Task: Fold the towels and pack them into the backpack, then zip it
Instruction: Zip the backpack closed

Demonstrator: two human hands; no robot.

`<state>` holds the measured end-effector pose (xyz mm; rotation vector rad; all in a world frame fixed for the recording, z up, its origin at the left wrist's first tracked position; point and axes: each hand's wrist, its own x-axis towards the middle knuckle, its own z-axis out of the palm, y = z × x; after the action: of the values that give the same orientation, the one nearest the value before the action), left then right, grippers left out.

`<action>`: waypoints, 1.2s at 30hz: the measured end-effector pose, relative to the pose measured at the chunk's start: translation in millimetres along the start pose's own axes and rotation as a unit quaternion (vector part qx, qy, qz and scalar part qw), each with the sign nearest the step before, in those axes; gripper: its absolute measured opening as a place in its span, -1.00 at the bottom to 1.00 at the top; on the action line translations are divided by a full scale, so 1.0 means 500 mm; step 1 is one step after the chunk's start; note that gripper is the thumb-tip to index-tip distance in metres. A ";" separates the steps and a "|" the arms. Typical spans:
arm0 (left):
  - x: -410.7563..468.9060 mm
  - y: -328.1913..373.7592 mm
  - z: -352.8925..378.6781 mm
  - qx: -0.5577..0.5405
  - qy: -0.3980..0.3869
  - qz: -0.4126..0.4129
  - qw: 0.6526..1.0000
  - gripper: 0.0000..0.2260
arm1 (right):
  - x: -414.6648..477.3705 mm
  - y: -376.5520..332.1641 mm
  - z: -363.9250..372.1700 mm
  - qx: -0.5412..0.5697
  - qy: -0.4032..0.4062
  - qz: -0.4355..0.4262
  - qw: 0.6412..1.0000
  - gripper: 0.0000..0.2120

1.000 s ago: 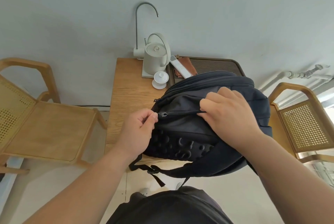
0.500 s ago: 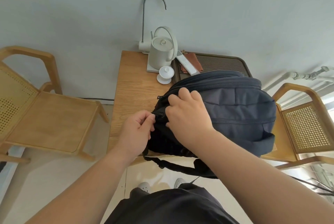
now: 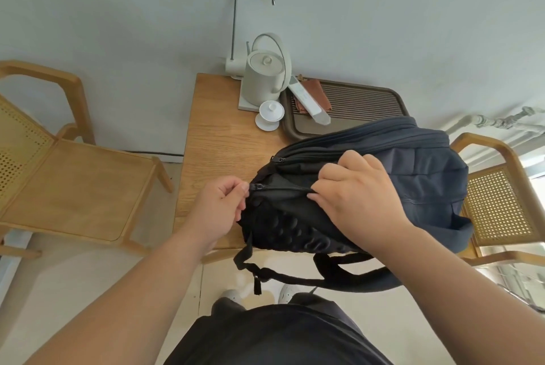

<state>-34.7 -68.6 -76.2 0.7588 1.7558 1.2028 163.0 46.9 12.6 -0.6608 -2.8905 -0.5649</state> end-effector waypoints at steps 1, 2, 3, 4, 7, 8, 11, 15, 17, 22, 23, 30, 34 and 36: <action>0.003 -0.012 -0.001 -0.006 -0.004 -0.020 1.000 -0.71 | -0.003 0.005 0.001 -0.002 -0.016 -0.004 1.000 -0.70; 0.005 -0.023 0.000 -0.005 -0.011 -0.034 0.999 -0.72 | -0.005 0.005 0.001 -0.003 -0.034 -0.004 0.999 -0.71; 0.007 -0.033 0.004 -0.004 -0.015 -0.043 0.999 -0.72 | -0.003 0.003 0.001 -0.004 -0.053 0.000 0.999 -0.71; 0.008 -0.039 0.008 -0.005 -0.013 -0.047 0.999 -0.73 | 0.002 -0.004 -0.001 -0.002 -0.072 0.007 0.997 -0.71; 0.009 -0.047 0.018 -0.016 0.006 -0.048 0.999 -0.74 | 0.034 -0.038 -0.013 0.018 -0.093 0.029 0.995 -0.69; 0.010 -0.049 0.019 -0.024 0.009 -0.049 0.998 -0.75 | 0.048 -0.052 -0.018 0.027 -0.095 0.031 0.995 -0.66; 0.009 -0.056 0.017 -0.048 0.003 -0.039 0.998 -0.75 | 0.090 -0.094 -0.011 0.015 -0.155 0.023 0.987 -0.48; 0.009 -0.074 0.007 -0.031 0.033 -0.025 0.999 -0.73 | 0.106 -0.126 0.030 0.034 -0.220 -0.008 0.975 -0.71; 0.013 -0.089 -0.003 -0.029 0.033 -0.031 0.999 -0.72 | 0.093 -0.126 0.049 0.056 -0.200 -0.020 0.978 -0.87; 0.023 -0.133 -0.014 -0.054 0.019 -0.081 0.995 -0.74 | 0.061 -0.116 0.075 0.054 -0.159 -0.019 0.986 -0.84; 0.024 -0.139 -0.013 -0.059 0.010 -0.095 0.994 -0.74 | 0.057 -0.116 0.079 0.055 -0.159 -0.019 0.986 -0.82; 0.047 -0.131 -0.004 -0.124 -0.010 -0.159 0.979 -0.75 | 0.077 -0.110 0.089 0.073 -0.132 -0.007 0.989 -0.84; 0.045 -0.105 0.028 -0.139 0.034 -0.215 0.966 -0.75 | 0.100 -0.119 0.061 0.093 -0.173 -0.004 0.981 -0.81; 0.025 -0.089 0.048 -0.132 0.046 -0.245 0.959 -0.61 | 0.109 -0.119 0.021 0.115 -0.141 -0.016 0.983 -0.67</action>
<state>-19.6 -63.6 -125.6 0.0969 1.6780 1.1043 87.5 22.6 -6.1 -0.7106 -3.1646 -0.1410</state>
